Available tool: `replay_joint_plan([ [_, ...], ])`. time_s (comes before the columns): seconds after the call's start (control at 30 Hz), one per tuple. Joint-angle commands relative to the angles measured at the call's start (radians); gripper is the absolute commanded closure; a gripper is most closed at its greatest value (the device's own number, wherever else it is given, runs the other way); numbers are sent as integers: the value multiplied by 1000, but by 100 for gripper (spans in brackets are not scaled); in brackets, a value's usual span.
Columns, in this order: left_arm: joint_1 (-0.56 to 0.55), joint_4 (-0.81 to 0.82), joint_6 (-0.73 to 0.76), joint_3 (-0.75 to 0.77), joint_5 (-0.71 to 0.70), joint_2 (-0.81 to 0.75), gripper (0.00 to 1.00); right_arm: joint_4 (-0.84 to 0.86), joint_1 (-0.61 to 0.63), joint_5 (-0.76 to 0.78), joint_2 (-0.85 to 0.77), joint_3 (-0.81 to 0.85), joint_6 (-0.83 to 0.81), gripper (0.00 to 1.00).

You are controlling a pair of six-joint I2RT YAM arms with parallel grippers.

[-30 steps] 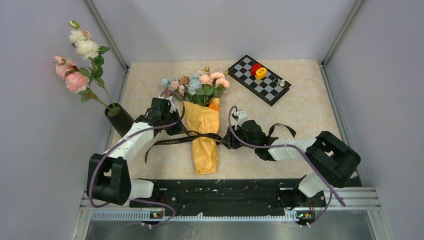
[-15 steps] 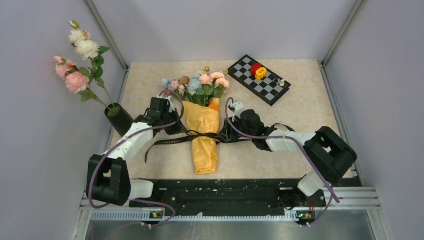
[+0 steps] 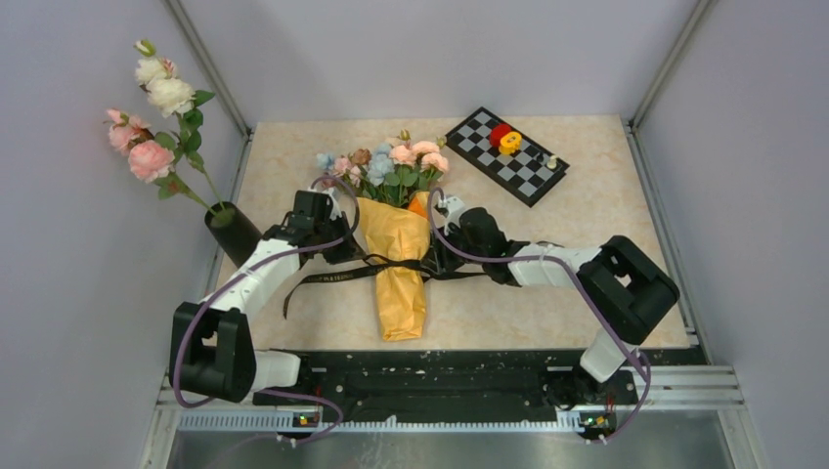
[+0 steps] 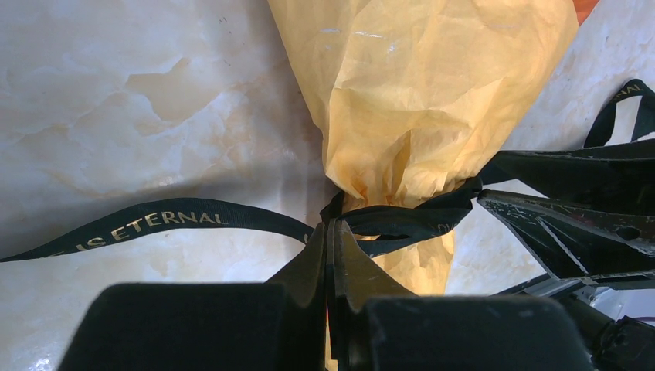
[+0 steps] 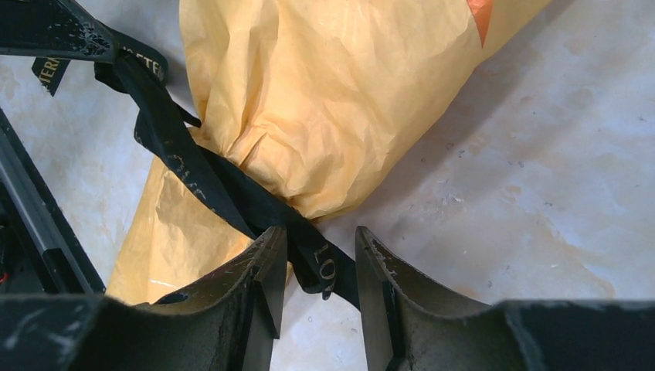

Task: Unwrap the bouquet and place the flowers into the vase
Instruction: Untie the ribbon from the wrapping paper.

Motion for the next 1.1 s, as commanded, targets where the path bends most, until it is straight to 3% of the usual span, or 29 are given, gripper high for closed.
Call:
replay_joint_plan([
  [0.0,5,37,-1,-2,19,-28,100,10,-1,-19,23,48,-15,61],
  [0.2,6,37,0,-1,17,-29,100,26,5,-18,44,52,4,68],
  [0.5,20,46,-12,-17,-27,-38,100,46,7,44,4,11,48,100],
  [0.87,87,126,-85,-138,-6,-75,100,34,6,188,-49,-116,156,100],
  [1.07,115,176,-115,-193,11,-84,100,83,7,174,-43,-167,212,100],
])
